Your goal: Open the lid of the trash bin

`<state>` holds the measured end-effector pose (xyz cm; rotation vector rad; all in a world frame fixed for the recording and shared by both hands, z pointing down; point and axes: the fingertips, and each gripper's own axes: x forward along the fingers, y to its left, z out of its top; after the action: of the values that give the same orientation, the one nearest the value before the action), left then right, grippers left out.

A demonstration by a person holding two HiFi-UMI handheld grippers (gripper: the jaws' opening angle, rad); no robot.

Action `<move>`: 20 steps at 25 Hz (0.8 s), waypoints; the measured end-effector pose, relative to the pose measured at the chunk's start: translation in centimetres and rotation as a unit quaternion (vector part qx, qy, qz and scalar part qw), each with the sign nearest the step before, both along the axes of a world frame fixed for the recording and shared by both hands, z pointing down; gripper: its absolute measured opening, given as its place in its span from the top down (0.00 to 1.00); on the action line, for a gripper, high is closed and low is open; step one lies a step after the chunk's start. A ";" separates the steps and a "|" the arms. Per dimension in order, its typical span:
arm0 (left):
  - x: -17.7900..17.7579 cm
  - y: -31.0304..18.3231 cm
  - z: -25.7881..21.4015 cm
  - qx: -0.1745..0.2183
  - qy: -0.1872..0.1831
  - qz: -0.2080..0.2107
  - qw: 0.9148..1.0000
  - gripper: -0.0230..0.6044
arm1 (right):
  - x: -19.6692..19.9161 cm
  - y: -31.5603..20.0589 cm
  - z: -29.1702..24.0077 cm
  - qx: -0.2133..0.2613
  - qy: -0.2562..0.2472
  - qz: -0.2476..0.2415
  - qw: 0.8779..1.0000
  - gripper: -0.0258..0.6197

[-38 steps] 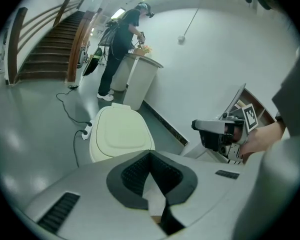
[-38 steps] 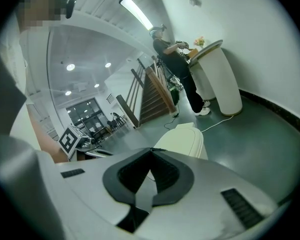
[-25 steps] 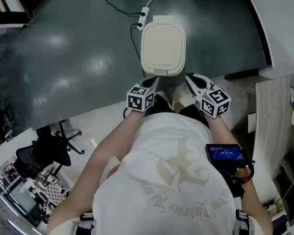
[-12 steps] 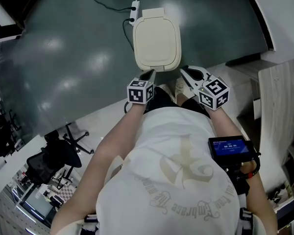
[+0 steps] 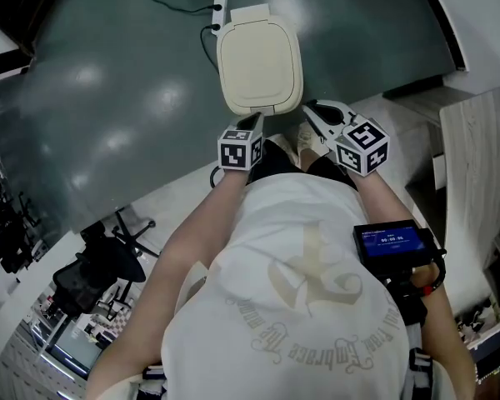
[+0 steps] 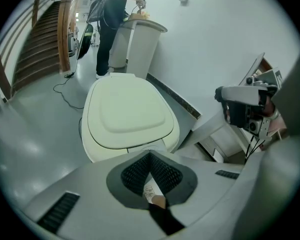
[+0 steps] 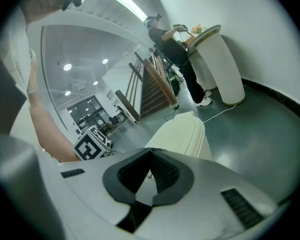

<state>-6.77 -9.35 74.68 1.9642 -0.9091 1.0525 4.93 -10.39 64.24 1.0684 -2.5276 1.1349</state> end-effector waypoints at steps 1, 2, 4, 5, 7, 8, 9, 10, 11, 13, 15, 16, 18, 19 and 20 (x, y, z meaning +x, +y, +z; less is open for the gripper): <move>0.0 0.1 0.0 -0.002 0.000 0.002 1.000 0.94 | 0.0 0.0 0.0 -0.001 0.000 0.000 1.000 0.95; 0.0 0.2 -0.1 -0.003 0.000 0.004 1.000 0.94 | 0.0 0.0 0.0 -0.002 0.001 0.000 1.000 0.95; 0.1 0.4 -0.2 -0.008 0.002 0.006 1.000 0.94 | 0.1 0.2 -0.1 -0.005 0.002 0.000 1.000 0.95; 0.0 0.5 -0.3 -0.010 0.002 0.006 1.000 0.94 | 0.1 0.2 -0.1 -0.006 0.002 0.000 1.000 0.95; -0.2 0.3 -0.4 -0.014 0.000 0.003 1.000 0.94 | -0.2 0.0 -0.2 -0.007 0.001 -0.002 1.000 0.95; -0.2 0.3 -0.3 -0.015 0.000 0.001 1.000 0.94 | -0.3 -0.1 -0.2 -0.007 0.002 -0.003 1.000 0.95; -0.2 0.2 -0.2 -0.017 0.000 0.000 1.000 0.94 | -0.3 -0.2 -0.1 -0.007 0.003 -0.004 1.000 0.95; -0.1 0.3 -0.1 -0.018 -0.002 -0.001 1.000 0.94 | -0.2 -0.1 -0.1 -0.007 0.004 -0.005 1.000 0.95; 0.0 0.4 0.0 -0.018 -0.004 0.000 1.000 0.94 | -0.1 0.0 0.0 -0.007 0.004 -0.004 1.000 0.95; -0.1 0.5 0.1 -0.016 -0.008 0.000 1.000 0.94 | -0.1 0.1 0.2 -0.008 0.005 -0.004 1.000 0.95; -0.3 0.4 0.2 -0.013 -0.009 0.000 1.000 0.94 | 0.0 0.1 0.4 -0.008 0.008 -0.007 1.000 0.95; -0.3 0.3 0.3 -0.012 -0.008 0.001 1.000 0.94 | 0.0 0.1 0.5 -0.009 0.009 -0.009 1.000 0.95; -0.5 0.3 0.6 -0.011 -0.005 0.003 1.000 0.94 | 0.0 0.3 0.7 -0.009 0.012 -0.012 1.000 0.95; -0.5 0.3 0.7 -0.011 -0.005 0.004 1.000 0.94 | 0.1 0.5 0.9 -0.010 0.013 -0.013 1.000 0.95; -0.6 0.3 0.8 -0.011 -0.004 0.004 1.000 0.94 | 0.1 0.6 1.0 -0.011 0.015 -0.013 1.000 0.95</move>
<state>-7.35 -9.04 75.52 1.9480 -0.8914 1.0719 5.07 -9.75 65.25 1.0353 -2.4936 1.1295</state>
